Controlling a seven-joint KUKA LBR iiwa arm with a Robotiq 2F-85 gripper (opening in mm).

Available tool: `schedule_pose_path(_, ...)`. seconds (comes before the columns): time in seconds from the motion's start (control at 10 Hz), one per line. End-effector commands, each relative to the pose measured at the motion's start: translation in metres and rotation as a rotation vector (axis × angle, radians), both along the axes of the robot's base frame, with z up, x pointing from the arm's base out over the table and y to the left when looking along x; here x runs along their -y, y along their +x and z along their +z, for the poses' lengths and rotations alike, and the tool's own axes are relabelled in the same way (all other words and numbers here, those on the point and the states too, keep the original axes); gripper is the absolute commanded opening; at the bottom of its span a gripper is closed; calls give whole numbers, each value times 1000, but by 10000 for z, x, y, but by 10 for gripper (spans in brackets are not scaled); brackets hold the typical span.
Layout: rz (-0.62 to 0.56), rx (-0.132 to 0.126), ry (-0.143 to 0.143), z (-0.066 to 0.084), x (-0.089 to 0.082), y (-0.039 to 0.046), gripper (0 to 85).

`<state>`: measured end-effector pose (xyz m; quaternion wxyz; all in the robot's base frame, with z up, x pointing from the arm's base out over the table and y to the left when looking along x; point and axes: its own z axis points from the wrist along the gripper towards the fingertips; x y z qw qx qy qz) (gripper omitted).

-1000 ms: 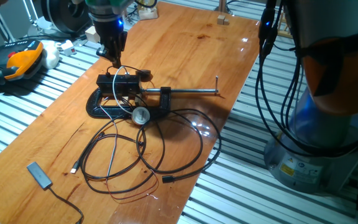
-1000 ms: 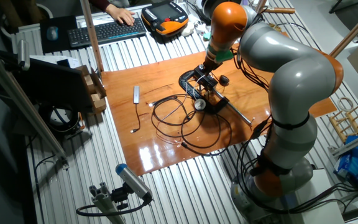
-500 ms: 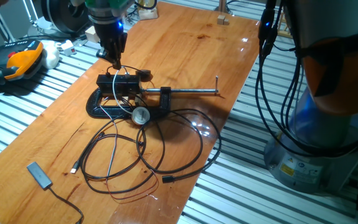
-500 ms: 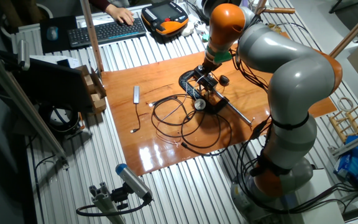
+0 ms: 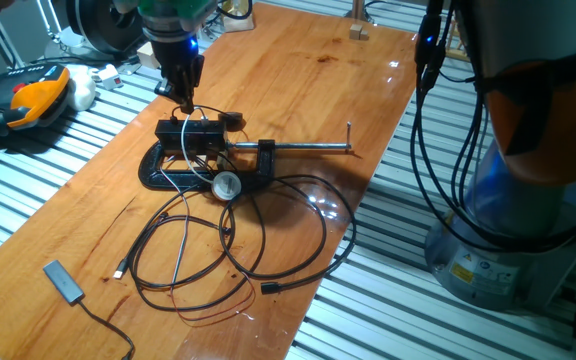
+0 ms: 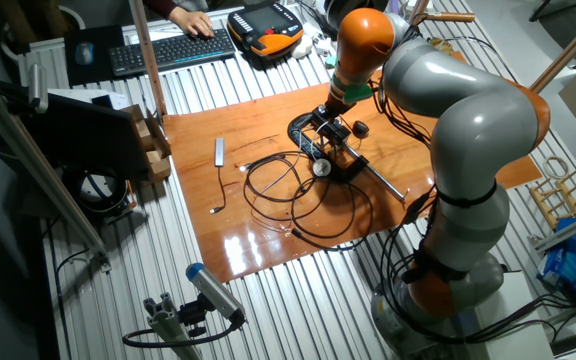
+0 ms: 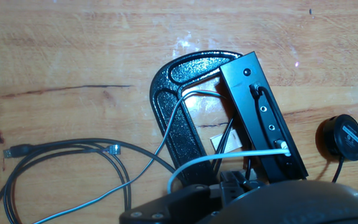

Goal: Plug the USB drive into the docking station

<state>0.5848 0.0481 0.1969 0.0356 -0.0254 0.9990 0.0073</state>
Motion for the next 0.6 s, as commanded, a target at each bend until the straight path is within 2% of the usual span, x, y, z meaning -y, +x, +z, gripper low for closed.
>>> schedule_pose_path(0.0,0,-2,-1,1,2,-1,0)
schedule_pose_path(0.5,-2,-2,-2,-1,0,0,0)
